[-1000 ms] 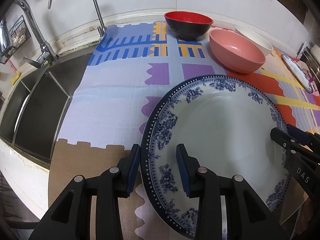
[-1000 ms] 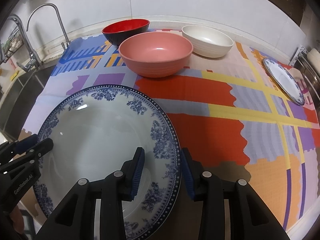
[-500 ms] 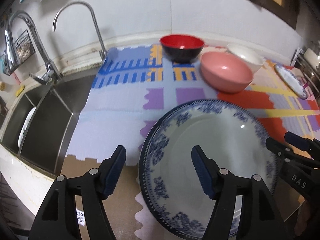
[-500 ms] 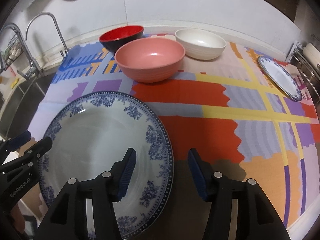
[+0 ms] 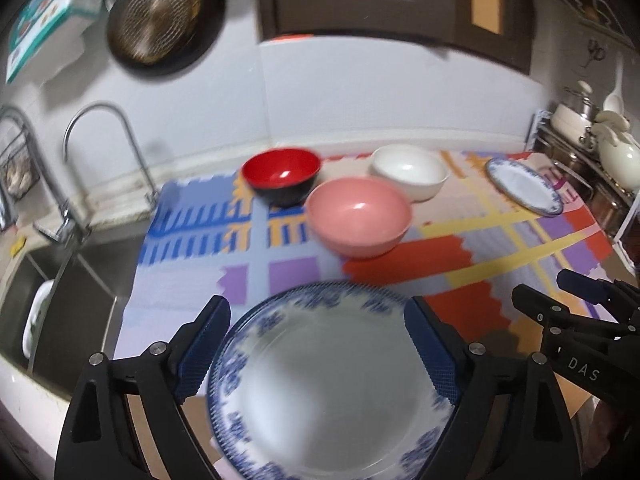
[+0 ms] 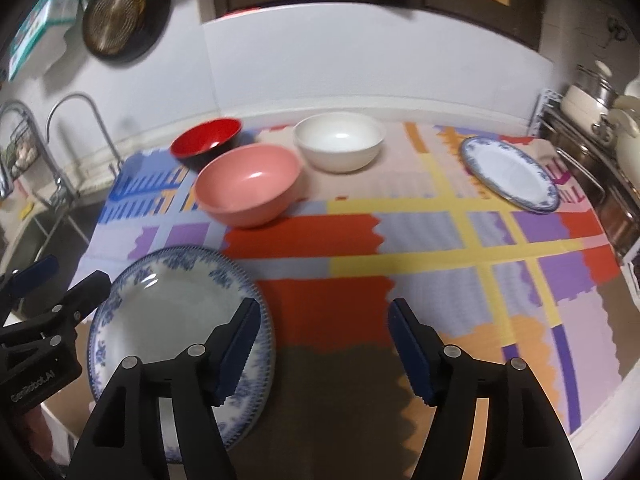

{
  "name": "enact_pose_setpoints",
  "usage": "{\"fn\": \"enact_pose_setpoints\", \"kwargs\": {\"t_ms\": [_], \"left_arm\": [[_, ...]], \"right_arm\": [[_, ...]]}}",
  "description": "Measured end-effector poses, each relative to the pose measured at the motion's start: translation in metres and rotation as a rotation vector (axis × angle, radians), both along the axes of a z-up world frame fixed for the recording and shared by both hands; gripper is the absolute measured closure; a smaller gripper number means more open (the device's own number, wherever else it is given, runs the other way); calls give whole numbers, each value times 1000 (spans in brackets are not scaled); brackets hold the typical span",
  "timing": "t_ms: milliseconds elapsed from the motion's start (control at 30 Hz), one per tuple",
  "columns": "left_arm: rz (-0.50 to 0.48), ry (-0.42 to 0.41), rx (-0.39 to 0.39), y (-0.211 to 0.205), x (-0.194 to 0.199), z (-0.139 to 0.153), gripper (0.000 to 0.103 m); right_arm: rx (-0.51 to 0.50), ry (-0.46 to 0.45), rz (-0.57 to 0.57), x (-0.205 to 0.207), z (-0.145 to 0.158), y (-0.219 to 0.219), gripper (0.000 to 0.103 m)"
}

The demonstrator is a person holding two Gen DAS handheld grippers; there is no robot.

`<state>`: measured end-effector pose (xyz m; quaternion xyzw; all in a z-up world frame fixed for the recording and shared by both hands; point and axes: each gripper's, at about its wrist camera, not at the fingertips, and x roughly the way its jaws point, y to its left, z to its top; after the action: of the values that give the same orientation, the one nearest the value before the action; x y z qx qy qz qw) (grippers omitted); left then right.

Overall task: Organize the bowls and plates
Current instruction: 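Move both tools to the smaller blue-and-white plate by the pot rack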

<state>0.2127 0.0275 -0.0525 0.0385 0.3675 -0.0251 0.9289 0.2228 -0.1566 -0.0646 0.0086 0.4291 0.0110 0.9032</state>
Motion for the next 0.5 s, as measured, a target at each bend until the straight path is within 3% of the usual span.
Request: {"fn": "enact_pose_setpoints", "kwargs": {"t_ms": [500], "left_arm": [[-99, -91, 19, -114, 28, 30, 13]], "right_arm": [[-14, -95, -115, 13, 26, -111, 35]]}}
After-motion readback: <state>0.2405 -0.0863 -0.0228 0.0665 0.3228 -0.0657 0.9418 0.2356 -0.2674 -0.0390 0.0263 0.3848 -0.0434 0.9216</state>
